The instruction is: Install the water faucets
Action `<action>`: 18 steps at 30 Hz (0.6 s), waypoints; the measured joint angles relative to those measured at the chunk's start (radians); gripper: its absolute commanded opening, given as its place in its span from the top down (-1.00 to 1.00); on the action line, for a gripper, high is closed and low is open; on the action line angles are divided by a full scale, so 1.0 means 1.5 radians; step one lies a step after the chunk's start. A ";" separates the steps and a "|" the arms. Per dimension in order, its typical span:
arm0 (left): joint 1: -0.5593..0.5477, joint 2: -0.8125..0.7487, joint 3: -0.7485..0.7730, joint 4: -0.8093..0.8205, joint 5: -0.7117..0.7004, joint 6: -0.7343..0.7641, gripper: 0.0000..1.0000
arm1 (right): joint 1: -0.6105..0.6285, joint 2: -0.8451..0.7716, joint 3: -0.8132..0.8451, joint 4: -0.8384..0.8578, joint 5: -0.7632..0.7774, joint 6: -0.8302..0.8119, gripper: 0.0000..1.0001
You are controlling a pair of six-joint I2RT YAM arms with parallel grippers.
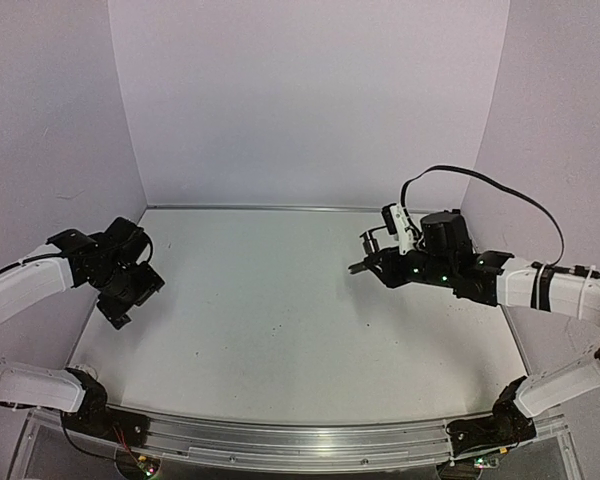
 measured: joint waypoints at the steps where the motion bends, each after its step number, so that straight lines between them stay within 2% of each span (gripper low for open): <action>1: 0.022 -0.001 0.004 -0.029 -0.015 -0.013 -0.88 | 0.000 -0.005 -0.005 -0.001 0.000 -0.001 1.00; 8: 0.123 0.059 0.026 -0.124 -0.093 -0.029 -0.99 | 0.000 -0.051 -0.030 -0.005 -0.001 -0.008 1.00; 18: 0.146 0.129 0.064 -0.145 -0.201 -0.043 -0.99 | 0.000 -0.020 -0.021 -0.007 -0.073 -0.002 1.00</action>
